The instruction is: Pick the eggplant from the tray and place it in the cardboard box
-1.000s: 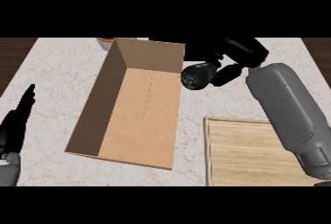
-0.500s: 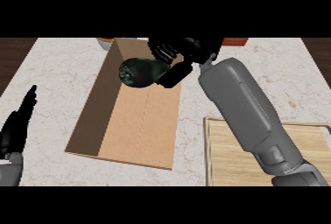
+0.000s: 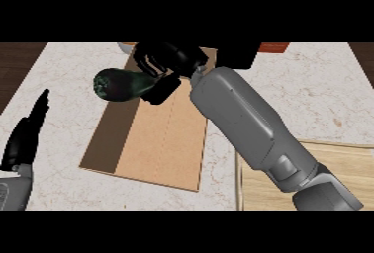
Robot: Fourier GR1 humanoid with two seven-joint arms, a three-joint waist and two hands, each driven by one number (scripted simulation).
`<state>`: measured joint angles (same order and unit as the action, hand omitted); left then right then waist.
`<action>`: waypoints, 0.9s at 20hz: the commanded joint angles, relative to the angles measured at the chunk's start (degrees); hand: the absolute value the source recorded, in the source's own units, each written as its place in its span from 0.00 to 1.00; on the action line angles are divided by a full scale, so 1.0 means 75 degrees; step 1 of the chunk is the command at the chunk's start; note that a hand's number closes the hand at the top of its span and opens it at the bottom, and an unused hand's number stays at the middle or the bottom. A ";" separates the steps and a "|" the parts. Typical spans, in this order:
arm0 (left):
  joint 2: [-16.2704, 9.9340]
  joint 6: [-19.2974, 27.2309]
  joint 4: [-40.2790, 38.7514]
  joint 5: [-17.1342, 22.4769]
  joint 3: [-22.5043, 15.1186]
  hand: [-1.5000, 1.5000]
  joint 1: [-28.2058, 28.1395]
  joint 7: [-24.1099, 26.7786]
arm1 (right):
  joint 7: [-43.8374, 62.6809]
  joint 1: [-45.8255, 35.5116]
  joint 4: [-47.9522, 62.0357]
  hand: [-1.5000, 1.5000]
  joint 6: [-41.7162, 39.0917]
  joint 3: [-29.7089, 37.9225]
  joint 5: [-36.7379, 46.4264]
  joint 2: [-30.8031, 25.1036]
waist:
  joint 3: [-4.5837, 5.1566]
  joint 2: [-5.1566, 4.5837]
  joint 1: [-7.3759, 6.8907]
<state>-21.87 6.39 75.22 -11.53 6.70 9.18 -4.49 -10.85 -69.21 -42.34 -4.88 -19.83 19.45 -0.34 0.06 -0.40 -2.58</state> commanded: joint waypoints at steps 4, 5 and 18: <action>0.0051 -0.0088 -0.0095 -0.0116 -0.0093 0.50 0.0066 0.0198 | 0.0331 -0.0469 0.0989 1.00 0.1226 -0.1712 -0.0889 0.0045 | 0.0008 -0.0067 -0.0299; 0.0239 0.0086 0.0079 -0.0212 -0.0206 0.50 -0.0127 0.0211 | 0.0382 -0.0485 0.1300 1.00 0.1528 -0.1525 -0.0866 0.0045 | 0.0006 -0.0071 -0.0300; 0.0105 -0.0174 -0.0123 -0.0277 -0.0251 0.50 0.0585 -0.0044 | 0.0285 0.0125 0.1226 0.00 0.2058 -0.2673 -0.3153 0.0046 | -0.0002 -0.0152 -0.0644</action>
<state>-20.44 5.65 73.23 -13.39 4.86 12.98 -3.20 -5.77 -70.26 -32.36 6.59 -38.13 -0.82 -0.01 0.12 -1.61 -6.97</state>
